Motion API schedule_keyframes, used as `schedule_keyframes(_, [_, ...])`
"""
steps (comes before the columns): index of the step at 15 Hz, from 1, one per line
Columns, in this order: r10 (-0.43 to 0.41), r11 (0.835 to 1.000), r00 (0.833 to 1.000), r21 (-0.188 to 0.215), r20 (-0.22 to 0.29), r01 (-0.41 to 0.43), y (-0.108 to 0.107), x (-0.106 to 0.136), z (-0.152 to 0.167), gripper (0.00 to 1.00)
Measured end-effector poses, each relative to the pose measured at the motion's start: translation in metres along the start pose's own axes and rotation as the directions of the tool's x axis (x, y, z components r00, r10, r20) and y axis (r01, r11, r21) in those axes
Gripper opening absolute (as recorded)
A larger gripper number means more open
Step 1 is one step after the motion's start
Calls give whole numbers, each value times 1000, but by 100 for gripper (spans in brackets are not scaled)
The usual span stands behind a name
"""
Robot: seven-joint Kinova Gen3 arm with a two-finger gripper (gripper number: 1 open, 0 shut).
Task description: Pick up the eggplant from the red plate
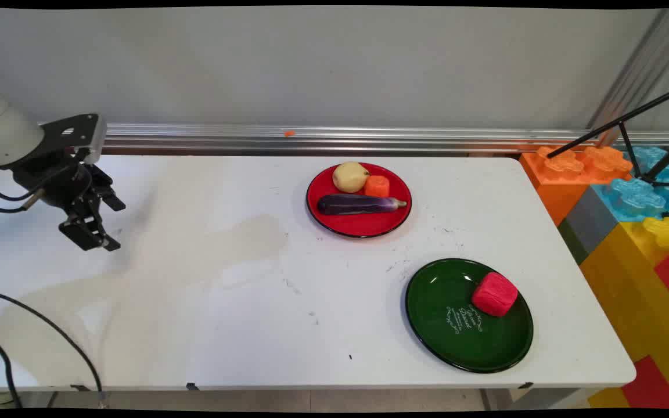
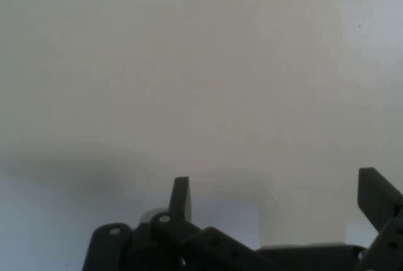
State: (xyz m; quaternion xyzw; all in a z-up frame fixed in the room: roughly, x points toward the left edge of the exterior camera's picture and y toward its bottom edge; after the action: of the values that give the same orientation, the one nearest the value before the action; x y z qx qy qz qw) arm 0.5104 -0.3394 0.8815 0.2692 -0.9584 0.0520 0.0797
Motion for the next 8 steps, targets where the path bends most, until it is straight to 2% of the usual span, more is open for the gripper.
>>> schedule_keyframes(4, [-34, 999, 997, -12, -66, 33, 1, 11, 2, 100])
schedule_keyframes(8, [-99, 995, 970, -26, -223, 96, 3, 54, 5, 100])
